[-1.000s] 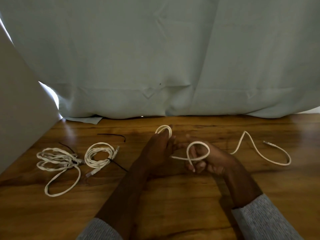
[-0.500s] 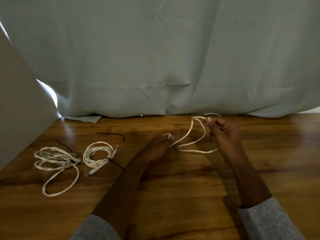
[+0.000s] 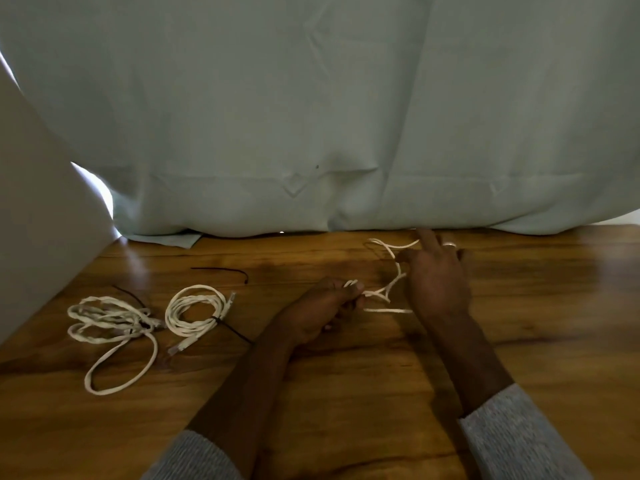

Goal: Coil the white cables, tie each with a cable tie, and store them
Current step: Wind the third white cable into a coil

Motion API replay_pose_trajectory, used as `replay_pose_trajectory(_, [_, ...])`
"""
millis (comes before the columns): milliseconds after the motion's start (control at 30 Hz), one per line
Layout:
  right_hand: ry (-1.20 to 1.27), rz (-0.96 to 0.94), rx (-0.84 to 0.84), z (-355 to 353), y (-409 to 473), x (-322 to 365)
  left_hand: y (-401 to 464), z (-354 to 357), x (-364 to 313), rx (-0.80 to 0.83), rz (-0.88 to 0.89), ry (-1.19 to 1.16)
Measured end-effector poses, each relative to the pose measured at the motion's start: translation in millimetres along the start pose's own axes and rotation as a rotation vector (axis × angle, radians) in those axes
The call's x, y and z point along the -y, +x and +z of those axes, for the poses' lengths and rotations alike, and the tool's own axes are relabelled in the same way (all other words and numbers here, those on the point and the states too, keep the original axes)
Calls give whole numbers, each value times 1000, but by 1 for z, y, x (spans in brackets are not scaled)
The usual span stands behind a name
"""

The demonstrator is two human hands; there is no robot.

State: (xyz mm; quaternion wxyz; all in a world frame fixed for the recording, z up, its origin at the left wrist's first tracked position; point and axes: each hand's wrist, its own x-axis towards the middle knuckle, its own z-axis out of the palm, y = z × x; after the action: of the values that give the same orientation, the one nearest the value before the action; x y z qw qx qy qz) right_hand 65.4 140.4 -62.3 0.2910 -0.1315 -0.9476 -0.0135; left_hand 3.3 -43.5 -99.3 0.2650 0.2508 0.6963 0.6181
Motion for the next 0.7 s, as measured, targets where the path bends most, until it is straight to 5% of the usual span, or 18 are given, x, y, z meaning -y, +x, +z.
replay_pose_trajectory(167, [182, -423, -9, 4, -1, 45, 3, 7, 0, -95, 1, -180])
replay_pose_trajectory(267, [269, -351, 145, 7, -3, 41, 1, 1, 2, -98, 0, -346])
replay_pose_trajectory(400, [90, -271, 330, 12, -12, 22, 4, -8, 1, -13, 33, -552])
replay_pose_trajectory(533, [194, -228, 233, 19, -12, 16, 5, -9, 1, 89, 16, -594])
replay_pose_trajectory(700, [277, -53, 69, 22, 1, 14, 2, -2, -2, 150, -84, -329])
